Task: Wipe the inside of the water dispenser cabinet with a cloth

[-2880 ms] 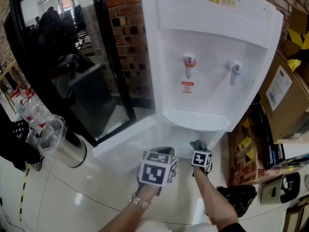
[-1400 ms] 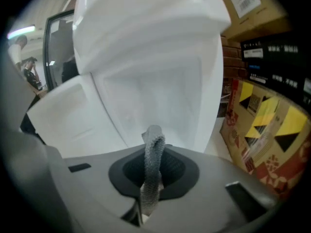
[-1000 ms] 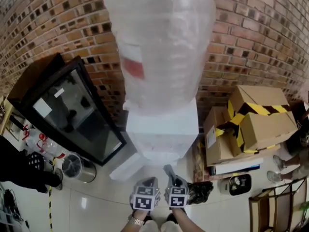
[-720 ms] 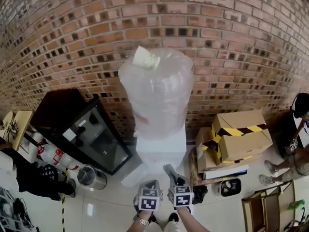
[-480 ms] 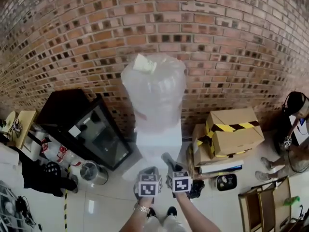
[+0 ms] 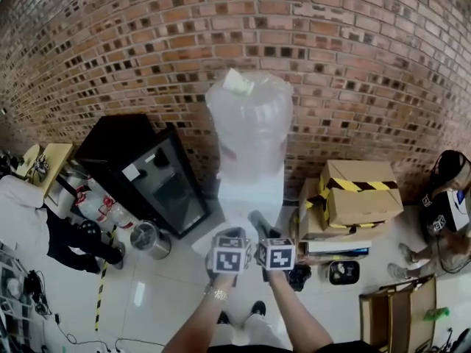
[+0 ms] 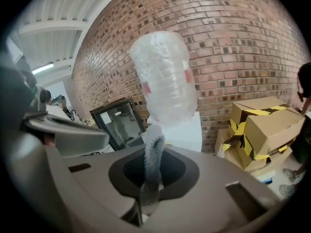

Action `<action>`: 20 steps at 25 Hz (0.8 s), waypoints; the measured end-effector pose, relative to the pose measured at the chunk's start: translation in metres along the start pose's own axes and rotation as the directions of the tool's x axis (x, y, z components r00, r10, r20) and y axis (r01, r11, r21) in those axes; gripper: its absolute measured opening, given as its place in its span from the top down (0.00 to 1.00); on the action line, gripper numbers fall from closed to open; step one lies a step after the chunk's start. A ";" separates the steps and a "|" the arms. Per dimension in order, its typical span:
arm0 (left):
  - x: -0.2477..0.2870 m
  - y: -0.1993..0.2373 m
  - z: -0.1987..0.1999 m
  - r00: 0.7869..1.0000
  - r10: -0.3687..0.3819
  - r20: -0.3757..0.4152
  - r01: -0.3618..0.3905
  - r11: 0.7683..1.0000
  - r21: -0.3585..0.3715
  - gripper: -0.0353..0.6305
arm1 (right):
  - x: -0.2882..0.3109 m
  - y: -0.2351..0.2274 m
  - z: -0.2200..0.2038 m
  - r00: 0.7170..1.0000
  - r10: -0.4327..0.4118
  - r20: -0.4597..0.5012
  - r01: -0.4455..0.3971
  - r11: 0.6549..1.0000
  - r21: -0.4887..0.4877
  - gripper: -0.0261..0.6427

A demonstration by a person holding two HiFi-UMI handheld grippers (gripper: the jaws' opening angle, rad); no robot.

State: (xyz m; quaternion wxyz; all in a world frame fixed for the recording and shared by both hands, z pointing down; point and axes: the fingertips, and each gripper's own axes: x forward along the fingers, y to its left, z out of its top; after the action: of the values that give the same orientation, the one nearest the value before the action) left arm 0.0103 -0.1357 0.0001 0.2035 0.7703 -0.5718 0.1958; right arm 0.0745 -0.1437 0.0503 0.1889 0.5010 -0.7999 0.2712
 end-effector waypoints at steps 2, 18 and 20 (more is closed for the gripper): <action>-0.013 0.001 -0.001 1.000 -0.003 0.002 0.003 1.000 0.015 0.94 | -0.011 0.013 -0.010 1.000 0.022 -0.009 -0.022 0.999 0.025 0.93; -0.149 -0.032 -0.044 0.984 -0.175 0.045 0.172 0.983 0.071 0.94 | -0.145 0.101 -0.062 0.992 -0.100 0.080 0.096 0.994 0.048 0.93; -0.156 -0.037 -0.046 0.984 -0.172 0.044 0.168 0.982 0.085 0.94 | -0.154 0.100 -0.066 0.991 -0.105 0.083 0.102 0.994 0.043 0.93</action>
State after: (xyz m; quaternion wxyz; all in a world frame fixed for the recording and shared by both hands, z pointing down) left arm 0.0008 0.0238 -0.0481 0.1734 0.8285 -0.5007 0.1811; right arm 0.0514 0.0403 -0.0112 0.1589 0.5565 -0.7746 0.2549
